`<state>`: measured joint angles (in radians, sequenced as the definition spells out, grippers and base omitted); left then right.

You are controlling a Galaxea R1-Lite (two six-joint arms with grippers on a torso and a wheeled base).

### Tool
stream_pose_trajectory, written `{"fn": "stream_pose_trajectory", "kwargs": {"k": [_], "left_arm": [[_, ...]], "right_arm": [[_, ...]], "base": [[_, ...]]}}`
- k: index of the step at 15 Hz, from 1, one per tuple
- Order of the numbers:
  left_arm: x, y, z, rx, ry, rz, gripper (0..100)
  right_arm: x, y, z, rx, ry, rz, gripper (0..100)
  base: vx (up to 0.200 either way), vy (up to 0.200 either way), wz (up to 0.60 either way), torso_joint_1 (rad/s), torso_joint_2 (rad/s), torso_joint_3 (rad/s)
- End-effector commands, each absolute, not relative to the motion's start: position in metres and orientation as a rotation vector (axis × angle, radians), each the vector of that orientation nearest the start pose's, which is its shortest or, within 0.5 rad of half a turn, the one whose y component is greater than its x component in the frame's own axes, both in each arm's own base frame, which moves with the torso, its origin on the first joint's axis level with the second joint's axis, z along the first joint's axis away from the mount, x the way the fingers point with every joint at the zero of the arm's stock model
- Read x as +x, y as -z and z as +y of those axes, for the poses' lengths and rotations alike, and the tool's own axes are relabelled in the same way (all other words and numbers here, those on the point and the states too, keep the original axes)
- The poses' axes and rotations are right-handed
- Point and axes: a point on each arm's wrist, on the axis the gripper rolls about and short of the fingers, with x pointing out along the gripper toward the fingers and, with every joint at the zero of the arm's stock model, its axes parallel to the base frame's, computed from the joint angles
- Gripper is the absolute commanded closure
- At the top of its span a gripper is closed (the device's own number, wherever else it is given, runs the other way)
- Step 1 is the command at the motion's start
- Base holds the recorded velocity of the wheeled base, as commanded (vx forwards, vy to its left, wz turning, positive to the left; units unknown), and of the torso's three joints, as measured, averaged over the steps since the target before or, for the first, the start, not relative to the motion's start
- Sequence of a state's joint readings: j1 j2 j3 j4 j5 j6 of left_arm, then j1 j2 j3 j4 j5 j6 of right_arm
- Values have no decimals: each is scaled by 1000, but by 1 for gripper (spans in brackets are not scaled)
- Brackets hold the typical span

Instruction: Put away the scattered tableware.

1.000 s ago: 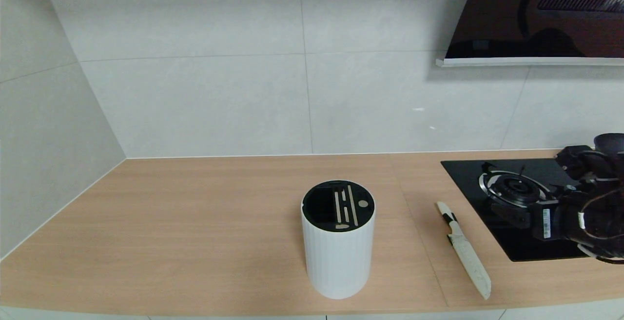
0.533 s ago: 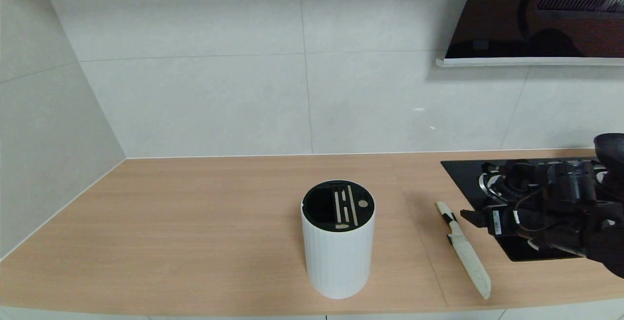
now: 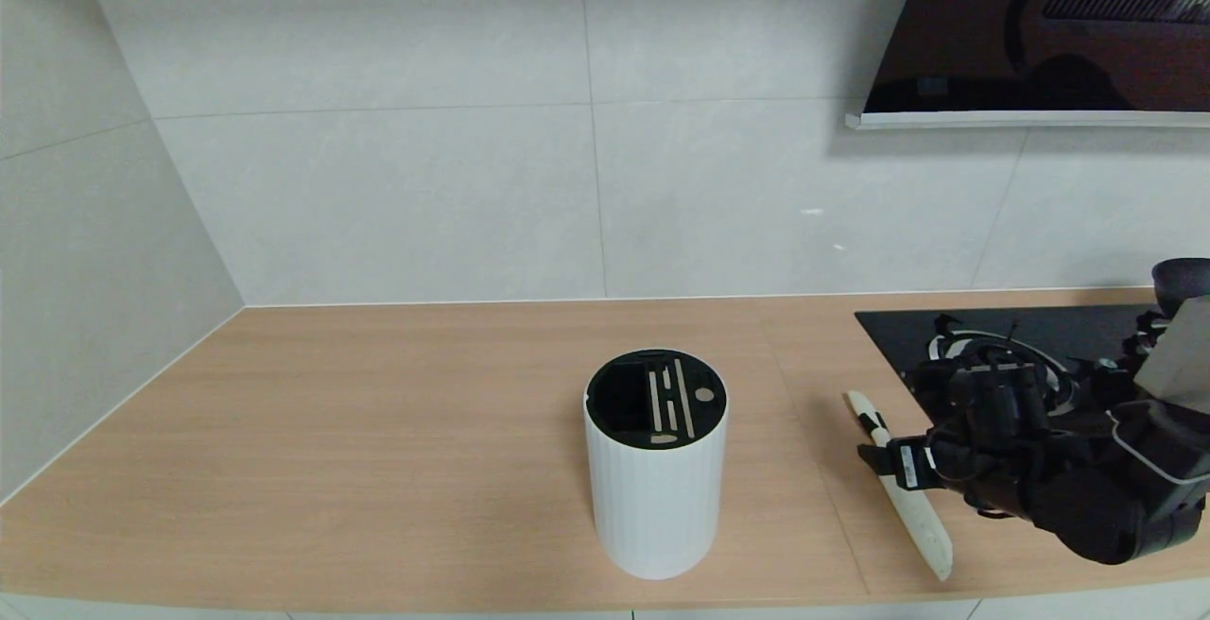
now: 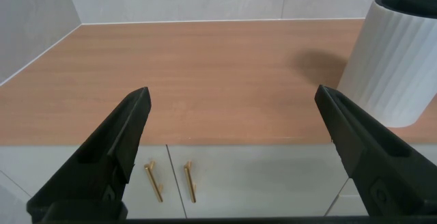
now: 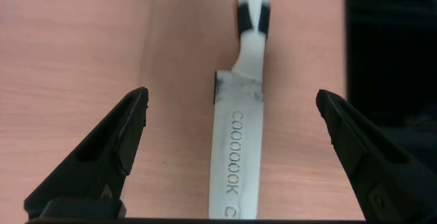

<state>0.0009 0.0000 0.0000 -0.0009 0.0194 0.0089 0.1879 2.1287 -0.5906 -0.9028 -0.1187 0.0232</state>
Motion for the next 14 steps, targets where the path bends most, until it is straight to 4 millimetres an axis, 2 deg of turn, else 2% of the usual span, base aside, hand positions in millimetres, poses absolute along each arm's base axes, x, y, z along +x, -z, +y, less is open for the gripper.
{"fn": "stream_pose_trajectory", "kwargs": {"k": [1,5,14], "left_arm": [[-23,-76,0,9,-21,-1,0],[-23,-76,0,8,-21,-1,0],[-23,-76,0,9,-21,-1,0]], "right_arm": [[323,4,58,-56,-48,656,0],[335,19,46,-34,-5,657,0],[337,31,45,-32,-1,657,0]], "base": [[0,0,0,0,0,0],[0,0,0,0,0,0],[0,0,0,0,0,0]]}}
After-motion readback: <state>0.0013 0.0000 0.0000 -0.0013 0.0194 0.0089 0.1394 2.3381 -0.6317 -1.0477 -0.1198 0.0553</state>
